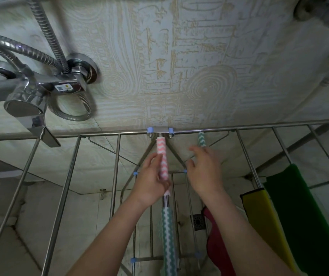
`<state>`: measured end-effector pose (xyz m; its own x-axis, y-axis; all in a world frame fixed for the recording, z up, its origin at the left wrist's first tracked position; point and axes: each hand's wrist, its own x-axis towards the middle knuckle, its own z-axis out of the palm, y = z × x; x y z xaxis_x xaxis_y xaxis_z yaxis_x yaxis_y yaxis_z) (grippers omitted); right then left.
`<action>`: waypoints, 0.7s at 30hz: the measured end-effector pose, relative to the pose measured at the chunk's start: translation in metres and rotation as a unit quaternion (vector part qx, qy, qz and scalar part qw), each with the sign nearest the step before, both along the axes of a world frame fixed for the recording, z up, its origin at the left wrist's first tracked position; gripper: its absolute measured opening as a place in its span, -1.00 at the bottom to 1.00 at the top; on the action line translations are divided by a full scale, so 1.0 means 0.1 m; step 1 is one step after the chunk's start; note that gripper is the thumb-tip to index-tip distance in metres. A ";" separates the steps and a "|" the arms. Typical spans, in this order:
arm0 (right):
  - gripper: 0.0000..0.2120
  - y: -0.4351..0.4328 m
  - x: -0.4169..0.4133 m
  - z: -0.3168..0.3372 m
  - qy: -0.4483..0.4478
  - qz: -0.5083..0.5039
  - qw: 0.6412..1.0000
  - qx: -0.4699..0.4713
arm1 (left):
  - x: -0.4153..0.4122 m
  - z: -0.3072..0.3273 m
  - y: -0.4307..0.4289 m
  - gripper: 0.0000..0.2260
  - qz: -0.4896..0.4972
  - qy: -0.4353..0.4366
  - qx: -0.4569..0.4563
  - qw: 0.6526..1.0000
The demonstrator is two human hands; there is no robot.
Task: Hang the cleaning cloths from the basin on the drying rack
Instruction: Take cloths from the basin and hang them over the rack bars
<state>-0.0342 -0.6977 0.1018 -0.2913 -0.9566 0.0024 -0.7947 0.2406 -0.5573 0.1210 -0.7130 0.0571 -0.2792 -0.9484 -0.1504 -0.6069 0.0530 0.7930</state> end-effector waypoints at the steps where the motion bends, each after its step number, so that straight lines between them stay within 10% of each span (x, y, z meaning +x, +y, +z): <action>1: -0.66 0.07 -0.13 0.01 0.024 -0.011 0.999 0.020 | -0.01 0.00 -0.02 -0.26 0.004 -0.002 0.002 1.000; 6: -0.83 0.30 -0.48 -0.15 0.009 -0.003 0.986 0.168 | -0.01 -0.02 -0.08 -0.25 0.003 -0.010 0.008 1.000; 21: -0.80 0.42 -0.44 -0.15 0.076 -0.028 0.986 0.143 | -0.08 0.06 -0.13 -0.21 -0.019 -0.071 -0.034 0.997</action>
